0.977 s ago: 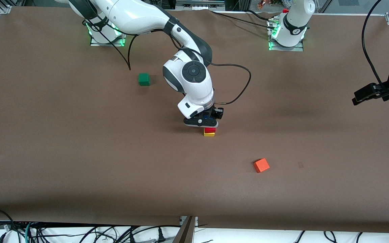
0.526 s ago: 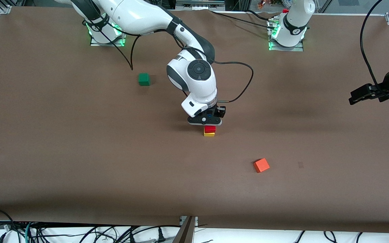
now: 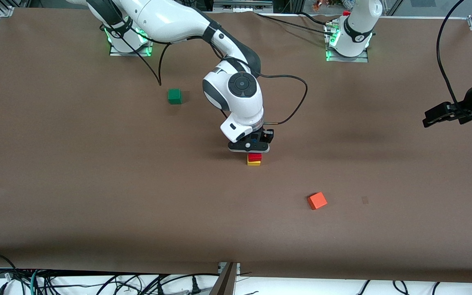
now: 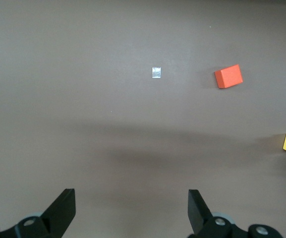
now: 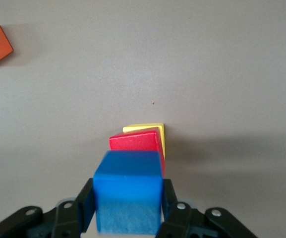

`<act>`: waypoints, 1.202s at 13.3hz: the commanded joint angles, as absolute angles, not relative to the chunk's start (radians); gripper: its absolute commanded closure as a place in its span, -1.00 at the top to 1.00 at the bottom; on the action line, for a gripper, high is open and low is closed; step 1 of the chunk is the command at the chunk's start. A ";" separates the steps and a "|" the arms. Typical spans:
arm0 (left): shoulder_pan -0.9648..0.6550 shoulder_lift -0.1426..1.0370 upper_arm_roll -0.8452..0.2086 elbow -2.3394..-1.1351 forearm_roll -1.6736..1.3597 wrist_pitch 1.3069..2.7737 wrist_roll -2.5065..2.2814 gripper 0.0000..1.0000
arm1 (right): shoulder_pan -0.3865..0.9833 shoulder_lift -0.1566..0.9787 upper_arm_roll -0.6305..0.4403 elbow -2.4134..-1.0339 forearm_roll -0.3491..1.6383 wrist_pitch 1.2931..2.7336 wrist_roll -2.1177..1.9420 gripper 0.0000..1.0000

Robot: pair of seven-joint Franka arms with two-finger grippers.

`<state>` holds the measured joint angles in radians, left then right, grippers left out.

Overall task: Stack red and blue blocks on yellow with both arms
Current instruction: 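Lower the blue cube onto the red cube with the right gripper, then open the right gripper and draw it back from the stack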

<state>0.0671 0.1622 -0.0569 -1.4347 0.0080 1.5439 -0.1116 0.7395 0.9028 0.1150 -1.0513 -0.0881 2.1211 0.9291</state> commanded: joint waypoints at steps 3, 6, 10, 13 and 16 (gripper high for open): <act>0.069 0.163 -0.061 -1.433 0.017 1.540 -0.095 1.00 | 0.752 0.927 0.106 -1.005 -0.103 2.112 0.925 0.41; 0.067 0.166 -0.061 -1.433 0.017 1.540 -0.095 1.00 | 0.750 0.922 0.106 -1.005 -0.103 2.103 0.923 0.43; 0.069 0.179 -0.061 -1.404 0.017 1.540 -0.097 1.00 | 0.706 0.894 0.115 -1.005 -0.087 2.051 0.920 0.47; 0.069 0.183 -0.061 -1.399 0.017 1.539 -0.097 1.00 | 0.637 0.824 0.118 -1.005 -0.007 1.974 0.836 0.48; 0.069 0.184 -0.061 -1.399 0.015 1.539 -0.095 1.00 | 0.560 0.744 0.115 -1.009 0.070 1.893 0.723 0.98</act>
